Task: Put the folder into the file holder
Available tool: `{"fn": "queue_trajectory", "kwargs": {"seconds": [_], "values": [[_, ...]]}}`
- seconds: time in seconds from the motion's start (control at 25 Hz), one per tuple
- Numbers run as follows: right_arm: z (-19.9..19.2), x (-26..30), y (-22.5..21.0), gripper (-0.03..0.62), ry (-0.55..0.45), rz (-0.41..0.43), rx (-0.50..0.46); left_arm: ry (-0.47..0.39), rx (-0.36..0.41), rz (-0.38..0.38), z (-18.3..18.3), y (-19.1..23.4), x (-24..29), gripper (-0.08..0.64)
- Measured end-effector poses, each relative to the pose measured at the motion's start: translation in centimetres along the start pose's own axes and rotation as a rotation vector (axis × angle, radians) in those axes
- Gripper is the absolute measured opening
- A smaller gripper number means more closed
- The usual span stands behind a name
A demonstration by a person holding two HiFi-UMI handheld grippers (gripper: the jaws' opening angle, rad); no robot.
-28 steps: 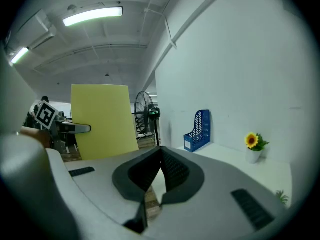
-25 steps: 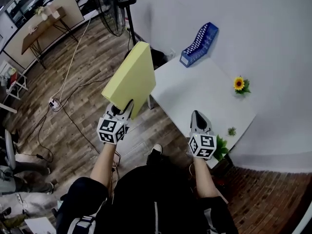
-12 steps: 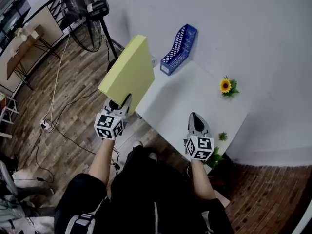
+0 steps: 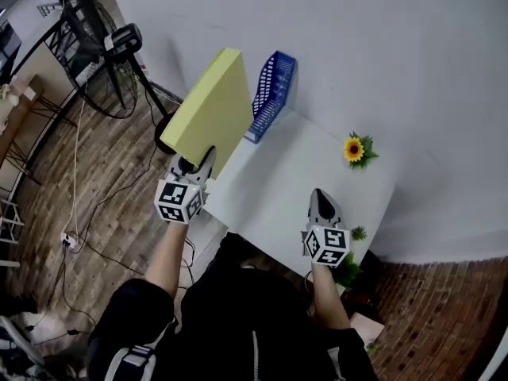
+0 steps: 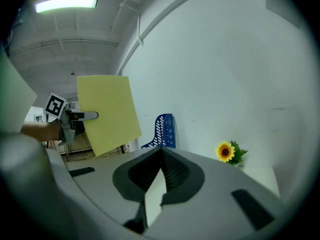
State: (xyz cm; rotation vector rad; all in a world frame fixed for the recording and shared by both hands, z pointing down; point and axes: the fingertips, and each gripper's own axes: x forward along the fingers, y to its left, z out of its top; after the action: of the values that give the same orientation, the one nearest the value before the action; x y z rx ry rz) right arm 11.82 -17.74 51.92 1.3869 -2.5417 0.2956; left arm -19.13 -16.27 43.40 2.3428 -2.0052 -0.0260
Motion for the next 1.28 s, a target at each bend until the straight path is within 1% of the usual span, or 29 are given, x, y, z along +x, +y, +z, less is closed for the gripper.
{"fn": "queue_trajectory", "kwargs": {"seconds": [0.24,0.52,0.72,0.92,1.08,1.28], "values": [[2.0,3.2,-1.1,0.008,-0.012,-0.078,0.017,-0.012,0.001,-0.058,0.8,2.4,6.3,0.158],[2.4,5.3,-1.9,0.008,0.002,-0.17,0.05,-0.033,-0.005,-0.126,1.3,4.0,12.5,0.158],[2.0,5.8,-2.5,0.008,0.015,-0.233,0.069,-0.057,-0.02,-0.167,1.3,4.1,15.5,0.158],[2.0,6.5,-2.6,0.008,0.012,-0.283,0.077,-0.095,-0.016,-0.2,1.4,3.7,17.6,0.156],[2.3,7.0,-2.2,0.008,0.008,-0.31,0.085,-0.12,-0.003,-0.201,1.3,3.9,19.1,0.156],[1.7,7.0,-2.3,0.008,0.028,-0.333,0.09,-0.161,0.005,-0.148,0.8,4.2,20.3,0.156]]}}
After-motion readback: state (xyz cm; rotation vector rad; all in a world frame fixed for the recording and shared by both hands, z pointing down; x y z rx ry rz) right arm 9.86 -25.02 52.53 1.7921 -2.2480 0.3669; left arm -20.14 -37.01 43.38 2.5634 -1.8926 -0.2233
